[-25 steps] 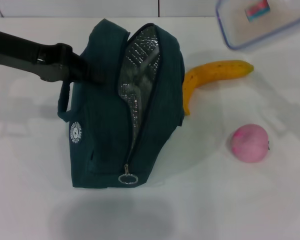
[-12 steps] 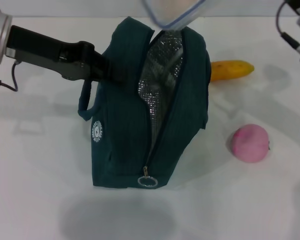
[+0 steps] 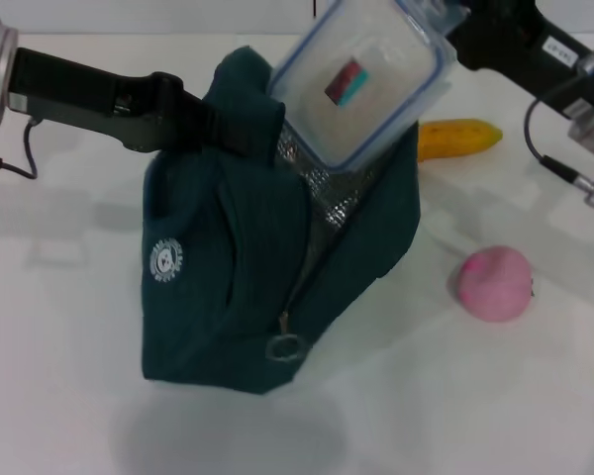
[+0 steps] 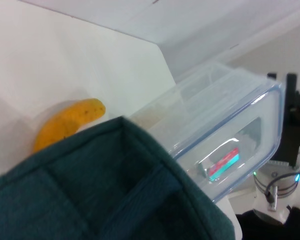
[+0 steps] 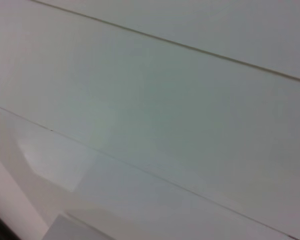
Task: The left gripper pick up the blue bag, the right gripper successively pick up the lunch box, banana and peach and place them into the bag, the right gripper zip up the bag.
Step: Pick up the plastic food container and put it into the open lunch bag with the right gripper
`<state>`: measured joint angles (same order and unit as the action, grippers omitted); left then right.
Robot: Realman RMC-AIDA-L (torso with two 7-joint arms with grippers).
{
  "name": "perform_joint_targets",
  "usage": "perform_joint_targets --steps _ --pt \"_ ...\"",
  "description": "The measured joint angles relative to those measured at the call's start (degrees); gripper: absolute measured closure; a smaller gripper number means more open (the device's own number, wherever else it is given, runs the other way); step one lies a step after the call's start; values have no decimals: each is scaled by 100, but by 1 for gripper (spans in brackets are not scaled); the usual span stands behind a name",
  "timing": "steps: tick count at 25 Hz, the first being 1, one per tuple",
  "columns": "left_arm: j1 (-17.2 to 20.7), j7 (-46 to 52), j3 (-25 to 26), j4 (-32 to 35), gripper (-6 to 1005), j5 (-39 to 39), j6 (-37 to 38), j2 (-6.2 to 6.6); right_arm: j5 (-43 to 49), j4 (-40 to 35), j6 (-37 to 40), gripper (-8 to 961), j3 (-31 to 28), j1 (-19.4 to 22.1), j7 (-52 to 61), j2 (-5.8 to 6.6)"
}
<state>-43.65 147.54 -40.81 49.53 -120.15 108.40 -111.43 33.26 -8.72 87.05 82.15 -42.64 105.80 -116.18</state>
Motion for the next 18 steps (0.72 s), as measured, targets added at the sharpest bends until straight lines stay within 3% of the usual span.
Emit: perform_joint_targets --steps 5,12,14,18 --pt "5 0 2 0 962 1 -38 -2 -2 -39 -85 781 307 145 6 0" --pt "63 -93 -19 -13 960 6 -84 -86 -6 -492 -825 772 1230 154 5 -1" --pt "73 -93 -25 -17 960 7 -85 -102 -158 -882 -1237 770 1830 155 4 -1" --pt "80 -99 -31 -22 961 10 -85 -143 -501 -1141 -1586 765 2431 158 -53 -1"
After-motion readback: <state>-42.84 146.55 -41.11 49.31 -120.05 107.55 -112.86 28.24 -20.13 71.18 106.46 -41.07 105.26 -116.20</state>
